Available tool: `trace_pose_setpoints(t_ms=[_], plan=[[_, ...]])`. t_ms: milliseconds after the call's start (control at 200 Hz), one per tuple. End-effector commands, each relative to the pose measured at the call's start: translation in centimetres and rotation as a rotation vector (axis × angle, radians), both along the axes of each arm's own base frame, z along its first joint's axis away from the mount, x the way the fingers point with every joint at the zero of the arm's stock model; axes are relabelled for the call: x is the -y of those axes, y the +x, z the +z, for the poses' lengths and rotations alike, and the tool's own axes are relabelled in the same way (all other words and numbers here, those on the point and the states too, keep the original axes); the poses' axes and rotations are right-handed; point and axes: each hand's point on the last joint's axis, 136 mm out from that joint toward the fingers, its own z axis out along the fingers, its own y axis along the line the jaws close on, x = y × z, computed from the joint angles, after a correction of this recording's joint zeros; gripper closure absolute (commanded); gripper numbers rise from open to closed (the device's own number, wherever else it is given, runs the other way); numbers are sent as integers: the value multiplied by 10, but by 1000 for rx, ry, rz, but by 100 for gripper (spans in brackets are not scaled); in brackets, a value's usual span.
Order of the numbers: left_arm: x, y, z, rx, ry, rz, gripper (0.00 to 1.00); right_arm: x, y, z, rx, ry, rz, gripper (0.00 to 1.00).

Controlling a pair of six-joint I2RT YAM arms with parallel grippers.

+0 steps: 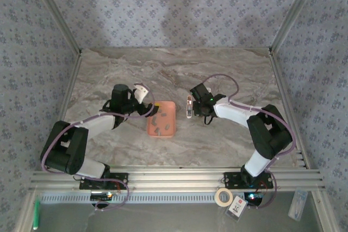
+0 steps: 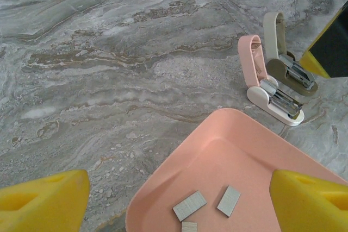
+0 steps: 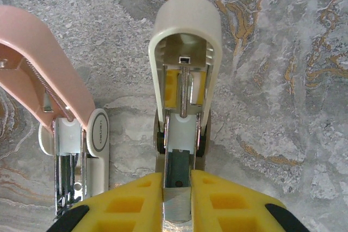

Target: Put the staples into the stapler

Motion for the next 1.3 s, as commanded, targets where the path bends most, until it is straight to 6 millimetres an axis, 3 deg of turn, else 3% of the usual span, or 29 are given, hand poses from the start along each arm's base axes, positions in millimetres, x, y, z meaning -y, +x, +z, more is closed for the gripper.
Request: trace_pose_setpoints(t_ms=[0, 675, 870, 1045, 1294], plan=[[8, 6, 14, 46, -10, -28, 14, 1, 5, 2, 10, -29, 5, 82], [8, 5, 15, 47, -11, -29, 14, 5, 0, -11, -9, -42, -4, 83], [8, 4, 14, 47, -11, -31, 14, 6, -2, -10, -15, -50, -6, 75], [8, 2, 19, 53, -17, -27, 14, 2, 3, 8, 22, -55, 8, 67], [-1, -9, 41, 24, -60, 45, 14, -17, -4, 63, 119, -33, 69, 66]])
